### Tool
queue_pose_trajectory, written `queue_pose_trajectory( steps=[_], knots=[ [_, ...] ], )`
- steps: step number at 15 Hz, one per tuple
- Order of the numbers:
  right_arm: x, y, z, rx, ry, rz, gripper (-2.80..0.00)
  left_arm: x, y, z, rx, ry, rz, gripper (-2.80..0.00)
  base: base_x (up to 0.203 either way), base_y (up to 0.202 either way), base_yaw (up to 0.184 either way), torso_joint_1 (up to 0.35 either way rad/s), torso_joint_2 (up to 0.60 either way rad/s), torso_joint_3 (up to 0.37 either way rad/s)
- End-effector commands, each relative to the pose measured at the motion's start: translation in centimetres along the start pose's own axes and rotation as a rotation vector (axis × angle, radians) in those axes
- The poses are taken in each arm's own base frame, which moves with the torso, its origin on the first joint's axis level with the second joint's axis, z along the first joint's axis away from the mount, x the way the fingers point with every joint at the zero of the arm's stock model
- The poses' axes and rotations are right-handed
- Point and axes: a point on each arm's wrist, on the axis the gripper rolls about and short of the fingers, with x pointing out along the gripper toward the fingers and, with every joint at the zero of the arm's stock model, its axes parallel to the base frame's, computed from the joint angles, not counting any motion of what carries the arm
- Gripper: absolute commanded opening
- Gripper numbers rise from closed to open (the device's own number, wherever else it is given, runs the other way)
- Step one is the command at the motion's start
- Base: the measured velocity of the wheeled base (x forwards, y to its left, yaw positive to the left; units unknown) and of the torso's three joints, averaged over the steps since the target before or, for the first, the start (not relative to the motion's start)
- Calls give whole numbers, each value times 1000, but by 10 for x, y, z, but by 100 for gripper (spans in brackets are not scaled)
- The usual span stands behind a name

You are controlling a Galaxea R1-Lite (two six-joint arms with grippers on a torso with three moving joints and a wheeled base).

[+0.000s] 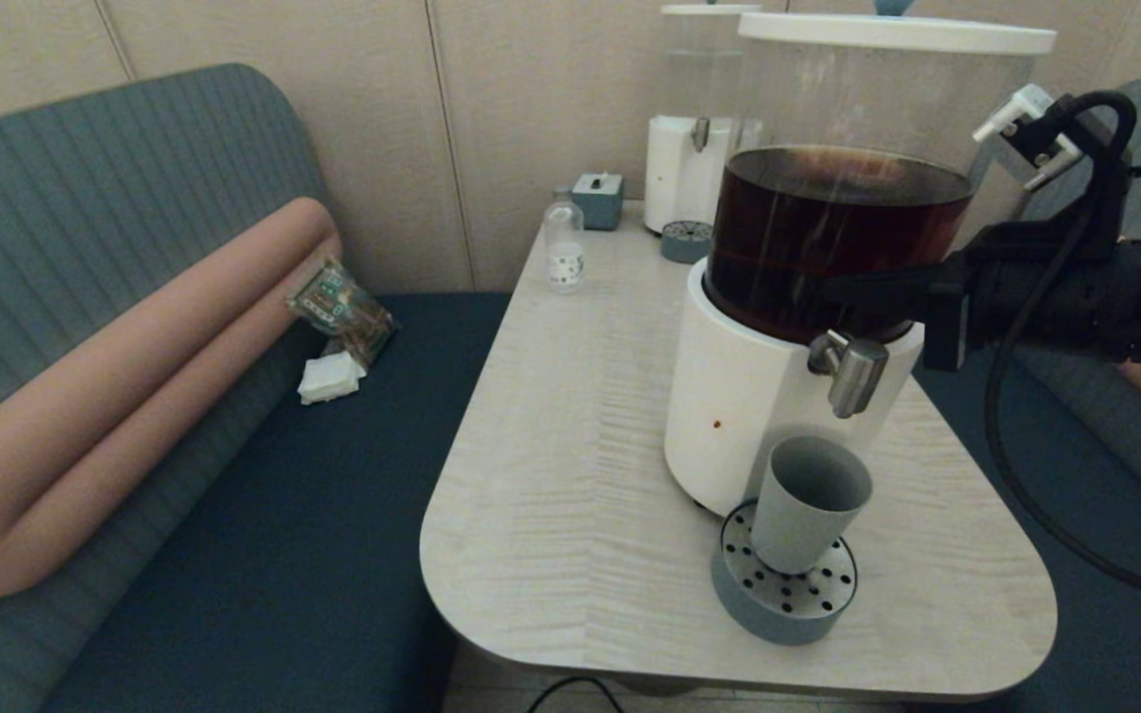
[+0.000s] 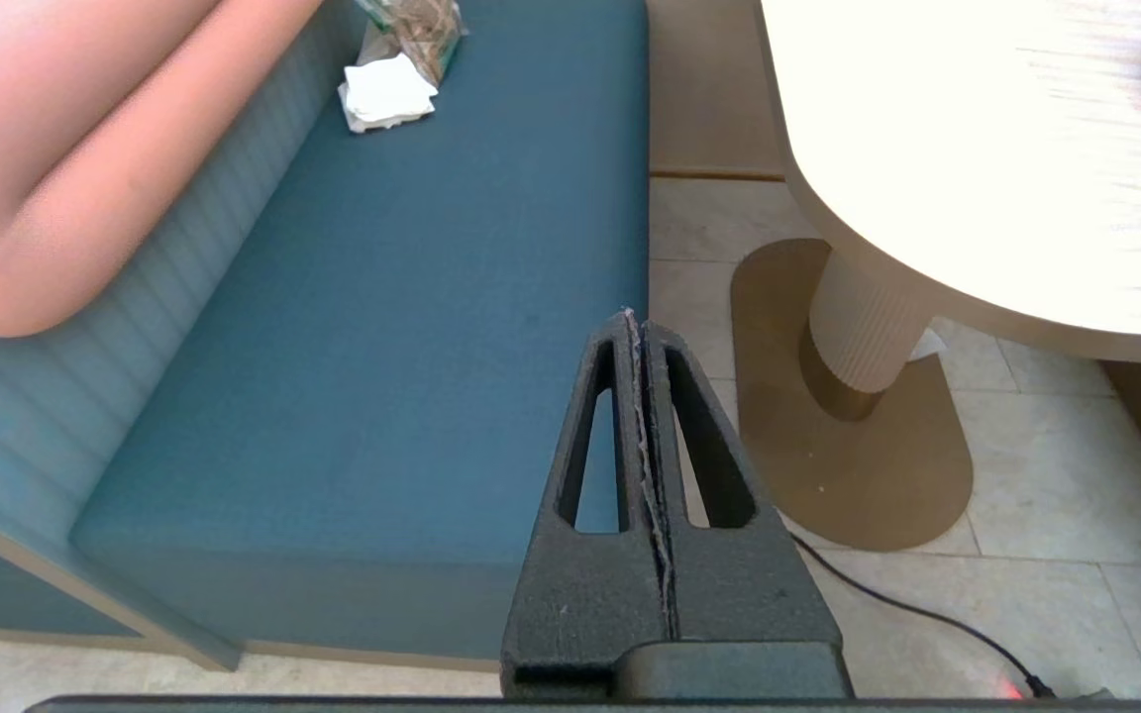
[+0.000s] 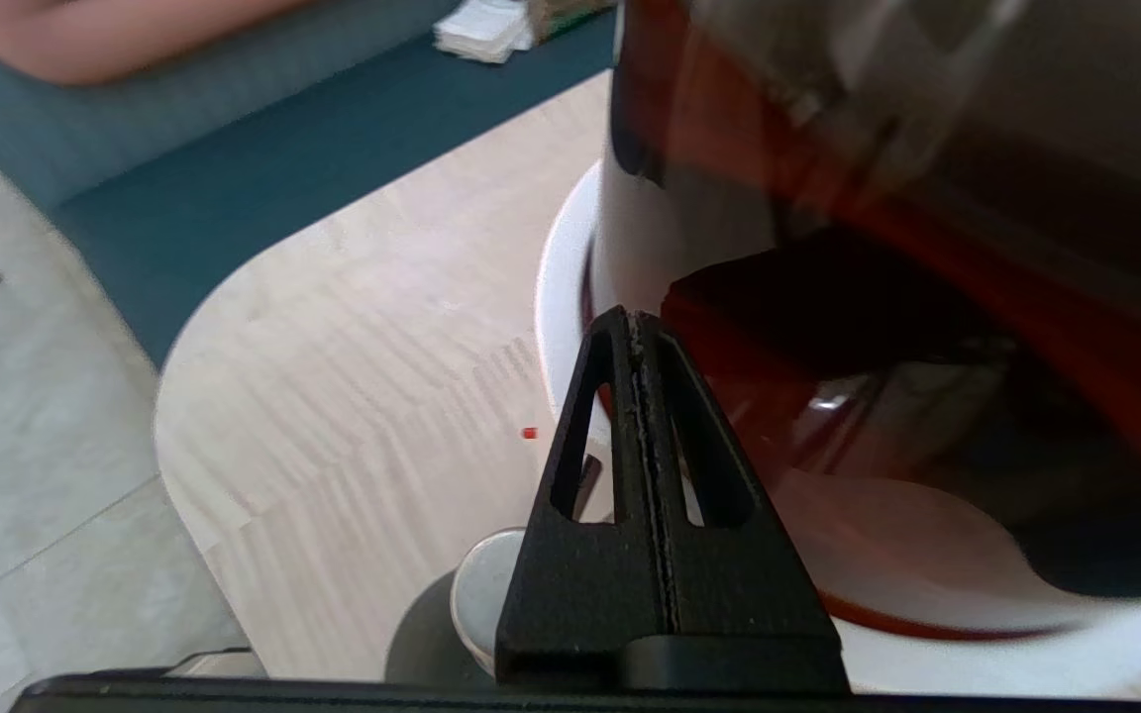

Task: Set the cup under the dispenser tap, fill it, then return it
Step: Turn on the faucet

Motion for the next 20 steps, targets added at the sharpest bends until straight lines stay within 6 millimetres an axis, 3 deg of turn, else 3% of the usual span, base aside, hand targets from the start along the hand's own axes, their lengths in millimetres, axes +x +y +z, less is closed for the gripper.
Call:
queue_pose_trajectory(
  steps=[1,6,11,20],
  knots=[
    [-3,-2,5,-7,-7,-45,-280,0,0,0,0,2,1,-280,0,0,0,0,0,0],
    [-8,2,16,10,105,-188,-280,0,0,0,0,1,1,-280,0,0,0,0,0,0],
    [-16,16,14,3,117,-157,-280,0,0,0,0,2,1,-280,0,0,0,0,0,0],
    [-15,23,6,-31,163,-130,-280,0,0,0,0,2,1,-280,0,0,0,0,0,0]
  ],
)
